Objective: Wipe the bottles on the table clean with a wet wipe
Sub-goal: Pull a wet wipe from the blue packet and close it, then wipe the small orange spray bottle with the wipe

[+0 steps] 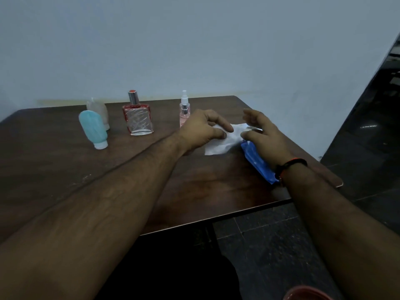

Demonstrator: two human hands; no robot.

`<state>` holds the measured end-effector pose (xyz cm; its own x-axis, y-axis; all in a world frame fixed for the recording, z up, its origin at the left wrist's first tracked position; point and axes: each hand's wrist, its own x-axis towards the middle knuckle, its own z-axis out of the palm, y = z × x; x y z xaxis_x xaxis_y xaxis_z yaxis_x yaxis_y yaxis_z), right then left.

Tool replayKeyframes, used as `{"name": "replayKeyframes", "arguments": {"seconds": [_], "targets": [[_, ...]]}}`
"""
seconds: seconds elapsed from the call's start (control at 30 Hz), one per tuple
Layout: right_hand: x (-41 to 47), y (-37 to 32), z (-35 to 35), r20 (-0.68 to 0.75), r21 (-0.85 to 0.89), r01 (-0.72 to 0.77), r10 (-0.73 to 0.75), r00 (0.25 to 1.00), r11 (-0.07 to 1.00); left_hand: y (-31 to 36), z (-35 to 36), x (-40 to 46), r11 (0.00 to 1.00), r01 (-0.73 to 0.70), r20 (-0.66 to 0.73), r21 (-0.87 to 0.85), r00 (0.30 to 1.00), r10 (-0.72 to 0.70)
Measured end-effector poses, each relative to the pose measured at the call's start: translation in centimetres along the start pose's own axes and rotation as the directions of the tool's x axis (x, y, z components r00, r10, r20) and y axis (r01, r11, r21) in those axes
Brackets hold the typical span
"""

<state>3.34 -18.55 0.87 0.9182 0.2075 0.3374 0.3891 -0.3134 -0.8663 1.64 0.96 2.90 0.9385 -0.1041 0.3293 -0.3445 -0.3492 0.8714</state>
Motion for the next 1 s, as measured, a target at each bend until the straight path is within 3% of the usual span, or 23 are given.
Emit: {"name": "replayKeyframes", "arguments": {"seconds": [0.17,0.33,0.57,0.73,0.87,1.0], "targets": [[0.4,-2.2,2.6,0.291,0.107,-0.062,0.029,0.956,0.992,0.7,-3.7,-2.1,0.995,0.082,0.143,-0.061,0.987,-0.073],[0.1,-3.5,5.0,0.468,0.109,-0.148,0.081,0.88,0.983,-0.3,-6.8,-3.6,0.989,0.14,0.195,-0.047,0.972,-0.128],[0.1,-3.4,7.6,0.466,0.244,-0.279,0.14,0.873,0.929,-2.8,-9.0,-5.6,0.942,0.267,0.046,-0.202,0.964,-0.264],[0.7,-2.9,8.9,0.456,0.344,-0.37,0.191,0.869,0.863,-3.7,-9.2,-5.2,0.902,0.255,-0.059,-0.348,0.955,-0.292],[1.2,-2.6,9.1,0.444,0.46,-0.357,0.138,0.886,0.813,-3.8,-8.4,-4.3,0.948,0.238,-0.127,-0.213,0.955,-0.269],[1.5,-1.9,8.8,0.342,0.397,-0.193,0.051,0.938,0.897,-4.5,-7.6,-3.3,0.963,0.257,-0.192,-0.08,0.944,-0.268]]}}
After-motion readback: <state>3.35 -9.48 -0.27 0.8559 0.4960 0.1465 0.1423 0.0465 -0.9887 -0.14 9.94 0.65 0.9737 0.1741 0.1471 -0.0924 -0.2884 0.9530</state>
